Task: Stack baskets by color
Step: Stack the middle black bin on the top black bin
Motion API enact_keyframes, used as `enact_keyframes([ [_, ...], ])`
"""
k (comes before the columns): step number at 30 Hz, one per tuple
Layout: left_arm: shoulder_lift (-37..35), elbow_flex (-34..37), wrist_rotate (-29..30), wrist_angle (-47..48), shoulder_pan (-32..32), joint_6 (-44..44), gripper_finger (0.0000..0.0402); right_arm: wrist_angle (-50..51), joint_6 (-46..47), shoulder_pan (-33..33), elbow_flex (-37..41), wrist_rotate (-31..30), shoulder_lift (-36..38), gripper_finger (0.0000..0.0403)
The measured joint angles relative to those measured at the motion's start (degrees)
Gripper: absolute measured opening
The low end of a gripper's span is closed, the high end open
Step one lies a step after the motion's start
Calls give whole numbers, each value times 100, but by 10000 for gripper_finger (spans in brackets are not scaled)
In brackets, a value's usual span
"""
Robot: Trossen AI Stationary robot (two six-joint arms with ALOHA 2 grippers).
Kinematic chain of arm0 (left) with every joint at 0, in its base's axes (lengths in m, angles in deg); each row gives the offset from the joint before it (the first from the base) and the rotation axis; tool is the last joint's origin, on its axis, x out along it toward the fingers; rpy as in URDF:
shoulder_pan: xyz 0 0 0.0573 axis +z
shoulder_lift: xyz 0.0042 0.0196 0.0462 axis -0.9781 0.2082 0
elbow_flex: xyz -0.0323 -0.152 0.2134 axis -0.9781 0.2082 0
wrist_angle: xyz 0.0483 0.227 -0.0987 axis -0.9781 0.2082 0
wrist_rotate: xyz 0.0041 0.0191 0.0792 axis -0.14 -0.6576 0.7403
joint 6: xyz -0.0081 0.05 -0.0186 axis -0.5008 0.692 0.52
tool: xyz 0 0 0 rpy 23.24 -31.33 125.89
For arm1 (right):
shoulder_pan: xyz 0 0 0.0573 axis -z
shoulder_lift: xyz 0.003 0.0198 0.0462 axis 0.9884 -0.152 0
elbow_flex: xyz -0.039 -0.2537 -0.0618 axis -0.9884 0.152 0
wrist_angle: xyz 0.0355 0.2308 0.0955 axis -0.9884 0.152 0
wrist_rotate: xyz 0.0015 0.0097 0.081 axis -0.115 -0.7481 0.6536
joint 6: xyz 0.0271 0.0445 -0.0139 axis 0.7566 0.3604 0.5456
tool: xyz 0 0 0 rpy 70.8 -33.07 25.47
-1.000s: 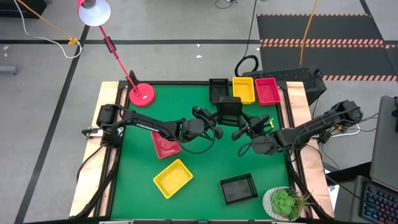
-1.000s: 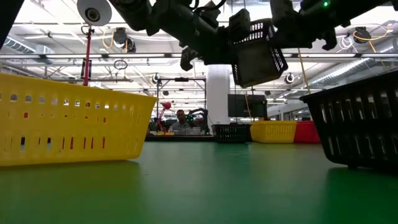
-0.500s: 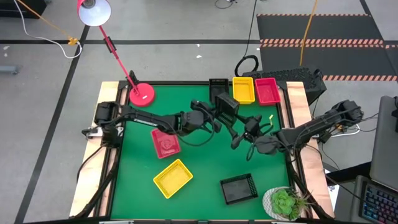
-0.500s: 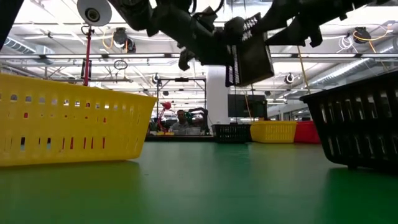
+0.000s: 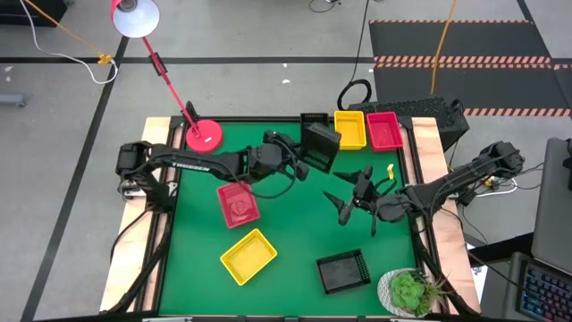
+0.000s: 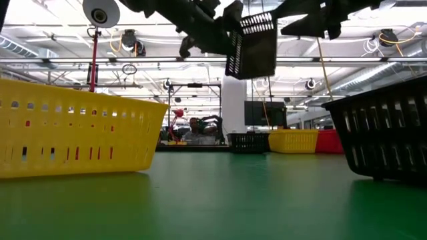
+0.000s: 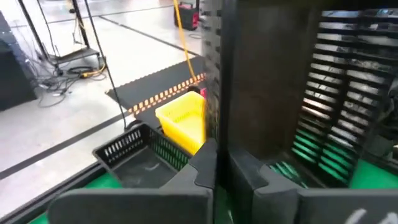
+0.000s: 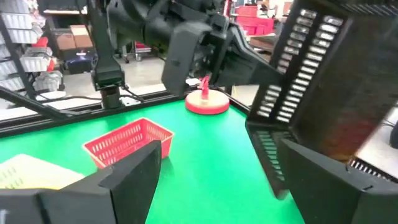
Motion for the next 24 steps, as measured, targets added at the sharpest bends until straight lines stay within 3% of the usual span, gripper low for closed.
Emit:
enact_keyframes([
  [8,-619,0,-5,853,97,-132,12,296,27,-72,0,1016,8,309],
  [16,-1204,-11,33,1627,252,-565,8,1153,-438,-82,0,1387,8,309],
  [24,-1101,-1336,157,3720,438,-1268,7,1776,-509,-82,0,1509,8,309],
])
